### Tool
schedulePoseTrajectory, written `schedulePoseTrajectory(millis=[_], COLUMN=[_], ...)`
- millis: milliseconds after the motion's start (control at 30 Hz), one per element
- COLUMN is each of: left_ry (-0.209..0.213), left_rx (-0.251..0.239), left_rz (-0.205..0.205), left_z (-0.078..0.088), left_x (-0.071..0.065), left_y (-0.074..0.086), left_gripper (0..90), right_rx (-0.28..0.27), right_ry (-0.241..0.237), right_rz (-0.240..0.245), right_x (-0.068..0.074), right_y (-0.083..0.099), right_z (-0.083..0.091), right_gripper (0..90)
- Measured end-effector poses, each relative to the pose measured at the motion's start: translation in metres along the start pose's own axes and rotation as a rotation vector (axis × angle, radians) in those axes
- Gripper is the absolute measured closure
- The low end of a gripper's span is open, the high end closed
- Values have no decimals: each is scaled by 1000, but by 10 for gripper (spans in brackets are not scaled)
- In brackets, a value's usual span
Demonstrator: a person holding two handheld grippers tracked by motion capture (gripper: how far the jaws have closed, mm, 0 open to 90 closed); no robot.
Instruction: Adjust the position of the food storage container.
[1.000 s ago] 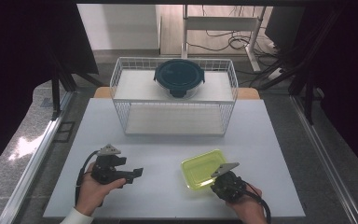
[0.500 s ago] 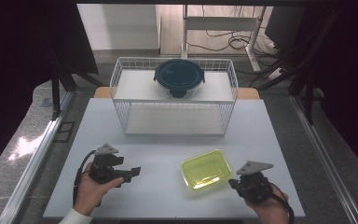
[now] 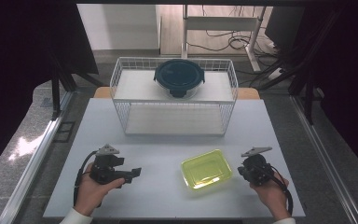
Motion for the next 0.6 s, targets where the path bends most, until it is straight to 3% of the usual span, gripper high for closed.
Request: schedulePoseTrajectory(millis=[200,333,600], left_ry=[11,9,5], left_rx=[6,8,8], left_rz=[1,2,9], left_z=[-2,-2,-2], left_x=[0,2,5], left_y=[1,1,2], left_gripper=[181,181,182], right_rx=[17,34,28], right_ry=[-1,20,10], right_rz=[6,43,107], right_x=[7,15,39], right_y=[-10,-13,-18], right_z=[-12,-16,-15], right_gripper=[887,887,887])
Point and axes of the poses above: each handheld gripper's, and its own axes: z roughly backward along the jaws, y roughly out of its underside, x roughly to its left, the point moved 7 cm from there along -z, roughly forward along the jaws, and after that the axes turned 8 degrees about x, right-handed, at the moved point
